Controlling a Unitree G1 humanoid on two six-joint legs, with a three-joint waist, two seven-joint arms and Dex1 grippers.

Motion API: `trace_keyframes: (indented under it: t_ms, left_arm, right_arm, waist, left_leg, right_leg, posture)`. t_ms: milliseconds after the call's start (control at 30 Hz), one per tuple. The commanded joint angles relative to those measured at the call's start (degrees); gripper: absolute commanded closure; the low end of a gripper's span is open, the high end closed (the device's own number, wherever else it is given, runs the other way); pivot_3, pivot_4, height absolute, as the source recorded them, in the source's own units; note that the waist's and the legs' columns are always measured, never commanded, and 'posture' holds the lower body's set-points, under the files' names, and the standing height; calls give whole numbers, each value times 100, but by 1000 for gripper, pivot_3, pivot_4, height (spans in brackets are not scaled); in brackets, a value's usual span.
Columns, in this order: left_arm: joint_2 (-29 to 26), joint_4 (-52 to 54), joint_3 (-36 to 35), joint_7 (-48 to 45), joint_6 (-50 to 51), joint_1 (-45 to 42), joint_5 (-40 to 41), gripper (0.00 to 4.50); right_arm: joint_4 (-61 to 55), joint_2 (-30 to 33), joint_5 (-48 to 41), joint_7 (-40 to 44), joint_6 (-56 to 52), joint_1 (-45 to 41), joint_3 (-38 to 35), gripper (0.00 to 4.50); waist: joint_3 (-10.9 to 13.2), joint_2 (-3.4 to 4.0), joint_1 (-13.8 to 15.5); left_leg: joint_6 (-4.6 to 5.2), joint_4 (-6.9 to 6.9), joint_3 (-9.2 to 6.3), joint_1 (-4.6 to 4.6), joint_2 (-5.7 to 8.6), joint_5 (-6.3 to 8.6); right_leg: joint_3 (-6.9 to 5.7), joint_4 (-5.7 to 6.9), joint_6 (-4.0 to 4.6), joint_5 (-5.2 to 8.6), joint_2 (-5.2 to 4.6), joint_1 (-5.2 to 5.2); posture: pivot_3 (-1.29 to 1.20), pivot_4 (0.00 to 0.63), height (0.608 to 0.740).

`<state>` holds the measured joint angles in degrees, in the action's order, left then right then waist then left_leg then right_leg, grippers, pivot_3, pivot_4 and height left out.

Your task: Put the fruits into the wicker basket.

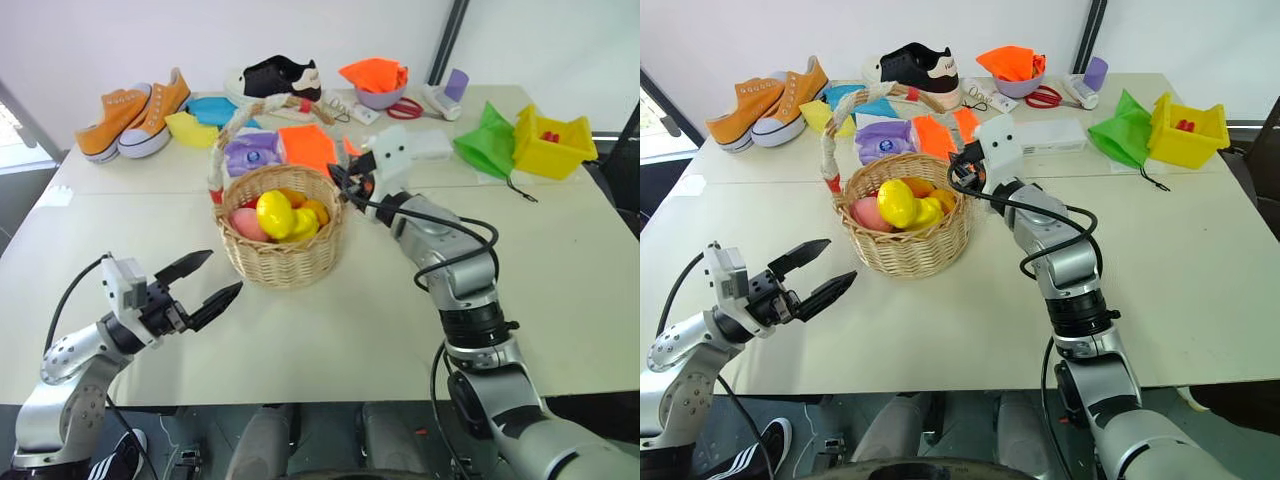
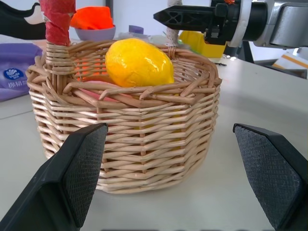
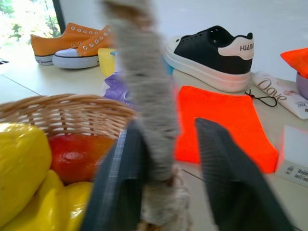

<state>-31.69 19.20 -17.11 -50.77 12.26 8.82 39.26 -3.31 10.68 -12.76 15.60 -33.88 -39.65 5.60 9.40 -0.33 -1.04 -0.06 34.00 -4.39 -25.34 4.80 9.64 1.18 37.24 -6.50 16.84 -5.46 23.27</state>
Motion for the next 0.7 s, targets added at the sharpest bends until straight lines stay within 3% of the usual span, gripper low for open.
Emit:
trace_keyframes:
  t_ms: [33,200,467,700]
  left_arm:
    - [3,142,-116,-7,-95,8,27,0]
    - [-47,-38,-26,-121,-95,-183,-10,0]
    - [3,-705,426,-470,-66,-1038,-170,0]
    - [108,-1372,834,-837,-171,-1770,-402,0]
  right_arm:
    - [-288,35,-11,-91,105,20,-308,4439]
    - [-796,544,-238,121,55,366,-969,4439]
    - [-121,2311,94,-194,581,1343,-2986,4439]
    - [219,2748,123,-191,1287,2294,-3798,4439]
  waist:
    - [0,0,4]
    - [0,0,62]
    - [1,0,175]
    - [-3,6,127]
  left_leg:
    - [0,0,0,0,0,0]
    - [0,0,-1,-1,5,0]
    - [4,3,0,-3,21,-2]
    - [8,5,2,10,12,-4]
  right_leg:
    - [0,1,0,0,0,0]
    - [-2,-4,0,0,-5,-2]
    - [-2,-15,1,2,-16,-24]
    - [-5,-8,-2,1,-9,-51]
  posture:
    - [0,150,740]
    - [0,150,740]
    - [0,150,740]
    - [0,150,740]
